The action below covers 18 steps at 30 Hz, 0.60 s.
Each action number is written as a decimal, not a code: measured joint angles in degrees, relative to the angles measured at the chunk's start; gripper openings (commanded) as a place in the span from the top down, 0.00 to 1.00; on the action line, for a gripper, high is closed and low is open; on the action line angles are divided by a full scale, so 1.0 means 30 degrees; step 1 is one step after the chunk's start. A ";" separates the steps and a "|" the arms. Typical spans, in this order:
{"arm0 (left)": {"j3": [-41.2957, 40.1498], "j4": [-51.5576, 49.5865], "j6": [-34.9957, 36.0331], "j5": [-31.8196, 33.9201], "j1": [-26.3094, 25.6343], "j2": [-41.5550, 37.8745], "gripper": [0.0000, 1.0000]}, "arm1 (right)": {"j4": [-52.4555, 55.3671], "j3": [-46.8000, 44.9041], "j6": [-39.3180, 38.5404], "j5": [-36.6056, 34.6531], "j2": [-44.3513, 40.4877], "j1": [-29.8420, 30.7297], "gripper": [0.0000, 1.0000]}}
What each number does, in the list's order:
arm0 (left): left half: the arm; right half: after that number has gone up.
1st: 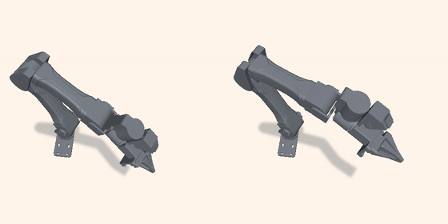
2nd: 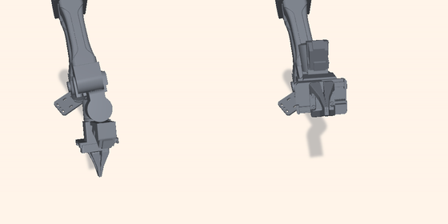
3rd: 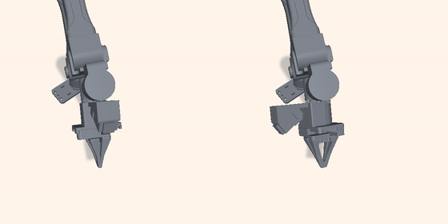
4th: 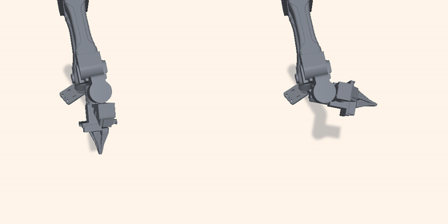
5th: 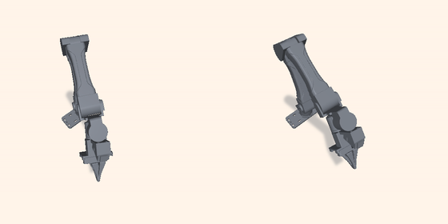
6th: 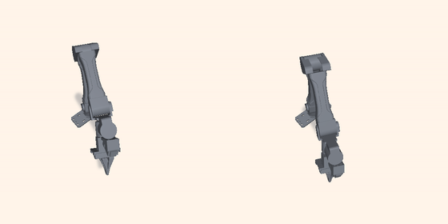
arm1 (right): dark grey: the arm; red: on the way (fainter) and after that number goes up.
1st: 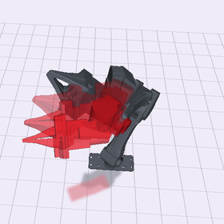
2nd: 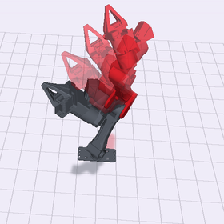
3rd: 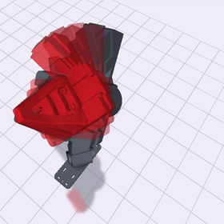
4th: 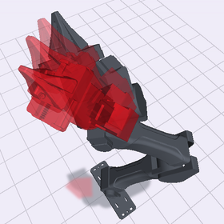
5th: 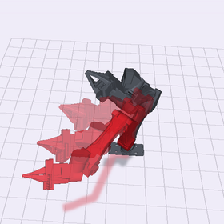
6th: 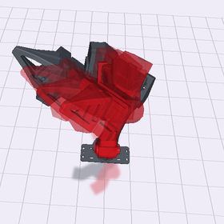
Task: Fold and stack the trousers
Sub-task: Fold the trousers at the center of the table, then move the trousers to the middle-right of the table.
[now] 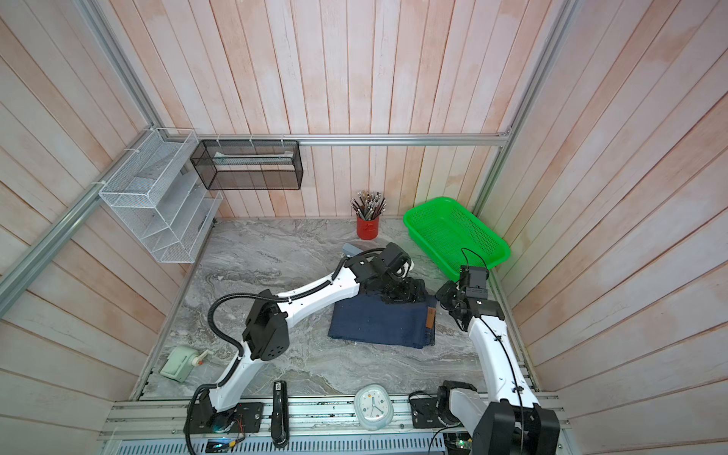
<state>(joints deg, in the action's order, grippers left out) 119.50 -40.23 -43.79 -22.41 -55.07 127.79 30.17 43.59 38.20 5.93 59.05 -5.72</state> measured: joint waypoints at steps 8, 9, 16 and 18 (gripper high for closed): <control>-0.9194 0.2994 0.0219 0.1377 0.4095 -0.7417 0.25 | -0.0029 -0.0233 -0.0444 0.2251 0.3577 0.1756 0.37; -1.0185 0.3169 0.0226 0.1523 0.4590 -0.7817 0.25 | -0.0058 -0.0313 -0.0459 0.2455 0.4058 0.2018 0.37; -1.4331 0.3242 0.0313 0.2106 0.5821 -0.8648 0.25 | -0.0051 -0.0510 -0.0816 0.2331 0.5646 0.2528 0.74; -1.4630 0.3220 0.0386 0.2142 0.5967 -0.8881 0.25 | -0.0066 -0.0452 -0.0896 0.2353 0.5639 0.2601 1.00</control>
<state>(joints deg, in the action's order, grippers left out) 75.61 -30.57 -42.63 -15.99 -37.17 101.14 29.98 42.24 35.51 12.99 75.96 2.09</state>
